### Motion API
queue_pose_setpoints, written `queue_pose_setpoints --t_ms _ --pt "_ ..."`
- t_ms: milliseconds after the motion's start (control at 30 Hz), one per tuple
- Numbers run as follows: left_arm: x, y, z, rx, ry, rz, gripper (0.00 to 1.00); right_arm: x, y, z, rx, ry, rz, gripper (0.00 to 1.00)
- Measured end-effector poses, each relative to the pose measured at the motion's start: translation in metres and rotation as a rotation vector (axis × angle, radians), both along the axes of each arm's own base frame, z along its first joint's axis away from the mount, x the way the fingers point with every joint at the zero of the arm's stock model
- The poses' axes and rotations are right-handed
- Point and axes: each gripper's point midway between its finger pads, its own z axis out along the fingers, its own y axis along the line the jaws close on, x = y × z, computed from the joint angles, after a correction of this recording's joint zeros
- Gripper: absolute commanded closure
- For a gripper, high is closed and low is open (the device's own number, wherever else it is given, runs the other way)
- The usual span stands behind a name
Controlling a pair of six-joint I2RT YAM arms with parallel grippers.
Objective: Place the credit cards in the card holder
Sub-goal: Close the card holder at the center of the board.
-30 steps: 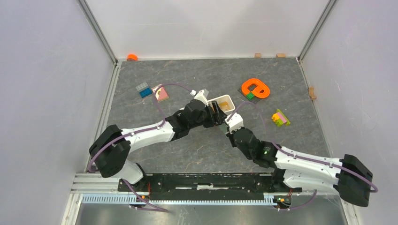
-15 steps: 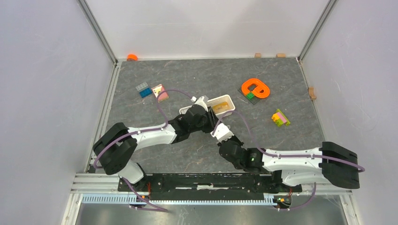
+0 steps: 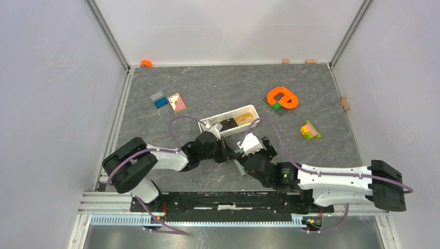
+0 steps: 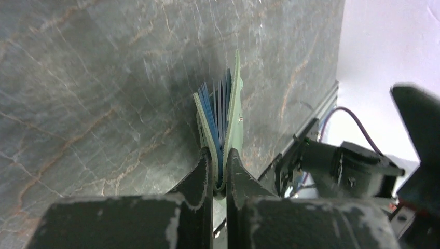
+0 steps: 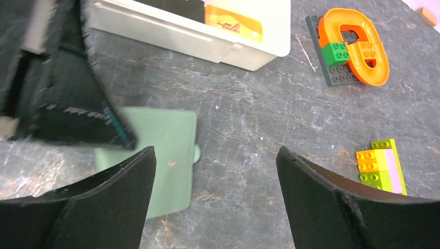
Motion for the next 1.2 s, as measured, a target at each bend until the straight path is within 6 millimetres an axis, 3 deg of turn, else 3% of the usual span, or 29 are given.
queue_pose_setpoints --t_ms 67,167,367,433,700,933,1200 --pt "-0.008 0.001 -0.001 -0.032 0.011 -0.025 0.86 0.004 -0.005 0.001 0.027 0.026 -0.011 0.09" --pt "-0.015 0.006 -0.005 -0.056 0.029 -0.046 0.64 0.018 -0.017 -0.007 0.046 0.093 -0.048 0.09" --pt "-0.025 0.024 -0.026 0.005 0.087 -0.041 0.43 0.030 -0.026 -0.033 0.122 0.255 -0.040 0.17" --pt "-0.025 0.027 -0.023 0.019 0.077 -0.042 0.39 0.029 -0.027 -0.043 0.147 0.308 -0.020 0.22" --pt "-0.027 0.048 -0.021 0.104 0.062 -0.003 0.38 0.013 -0.018 -0.078 0.301 0.514 0.084 0.40" --pt "-0.031 0.053 -0.024 0.116 0.075 0.009 0.42 0.010 0.000 -0.072 0.435 0.578 0.173 0.54" --pt "-0.029 0.051 -0.026 0.115 0.079 0.017 0.46 0.001 0.008 -0.079 0.446 0.643 0.217 0.69"
